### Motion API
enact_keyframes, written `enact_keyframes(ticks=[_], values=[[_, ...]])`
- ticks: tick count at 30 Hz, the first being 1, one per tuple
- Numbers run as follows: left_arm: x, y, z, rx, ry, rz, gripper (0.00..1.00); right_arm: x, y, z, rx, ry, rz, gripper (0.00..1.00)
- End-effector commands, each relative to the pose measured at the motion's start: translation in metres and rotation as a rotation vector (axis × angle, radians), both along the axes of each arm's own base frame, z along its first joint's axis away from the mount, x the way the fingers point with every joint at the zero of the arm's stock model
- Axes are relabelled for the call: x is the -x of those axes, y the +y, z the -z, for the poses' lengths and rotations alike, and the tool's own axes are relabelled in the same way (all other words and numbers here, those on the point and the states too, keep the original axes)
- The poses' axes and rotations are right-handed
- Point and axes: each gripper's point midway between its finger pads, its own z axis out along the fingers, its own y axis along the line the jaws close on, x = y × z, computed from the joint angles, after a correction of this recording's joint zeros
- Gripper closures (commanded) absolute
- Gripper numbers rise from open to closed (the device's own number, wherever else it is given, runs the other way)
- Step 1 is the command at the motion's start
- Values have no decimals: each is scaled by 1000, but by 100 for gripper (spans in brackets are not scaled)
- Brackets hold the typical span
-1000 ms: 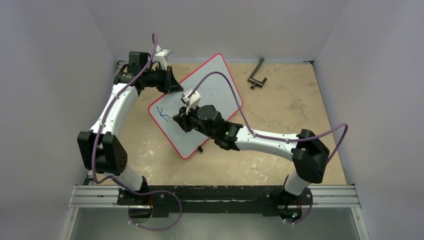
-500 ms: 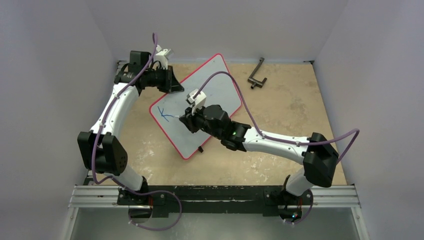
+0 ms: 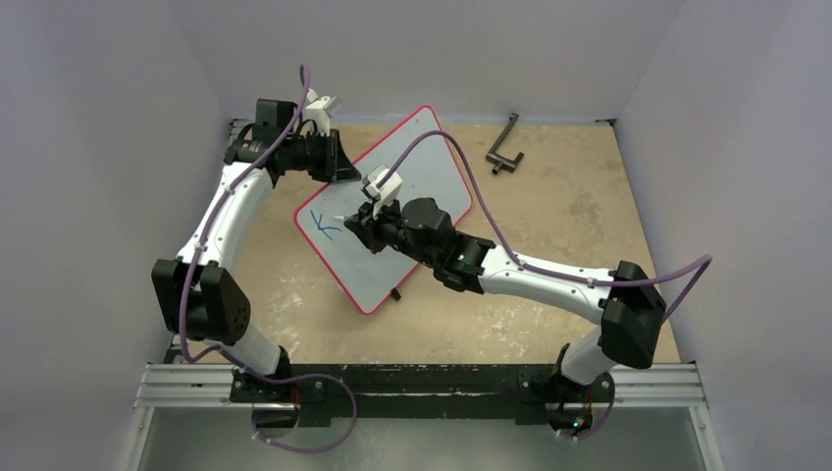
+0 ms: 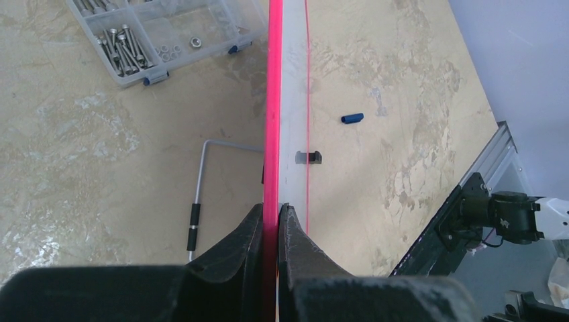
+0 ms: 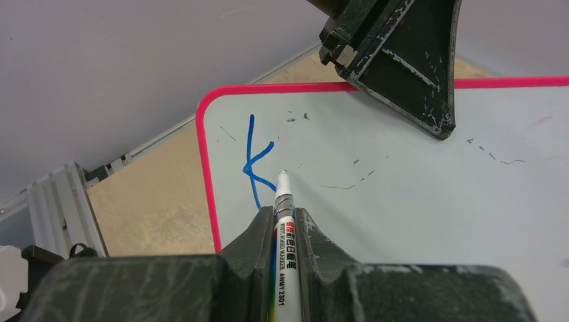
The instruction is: Write a sentence on the whiteboard
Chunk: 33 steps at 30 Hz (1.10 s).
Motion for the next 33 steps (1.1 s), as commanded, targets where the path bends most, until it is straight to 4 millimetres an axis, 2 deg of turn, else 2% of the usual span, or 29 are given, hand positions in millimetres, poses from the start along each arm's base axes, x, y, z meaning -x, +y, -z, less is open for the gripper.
enact_keyframes(ticks=[1,5,12,17,24,33], values=[[15,3,24,-77,37,24,100,-8,7,-29,-44,-61,4,100],[16,2,33,-77,46,27,100,-12,10,-33,-48,-67,8,100],[15,3,28,-80,31,26,100,-19,18,-32,-49,-69,20,100],[15,3,27,-82,29,24,100,-27,20,-23,-34,-62,32,100],[15,4,26,-83,28,22,100,-28,17,3,8,-31,43,100],[15,5,24,-85,22,20,100,-18,2,47,63,44,49,100]])
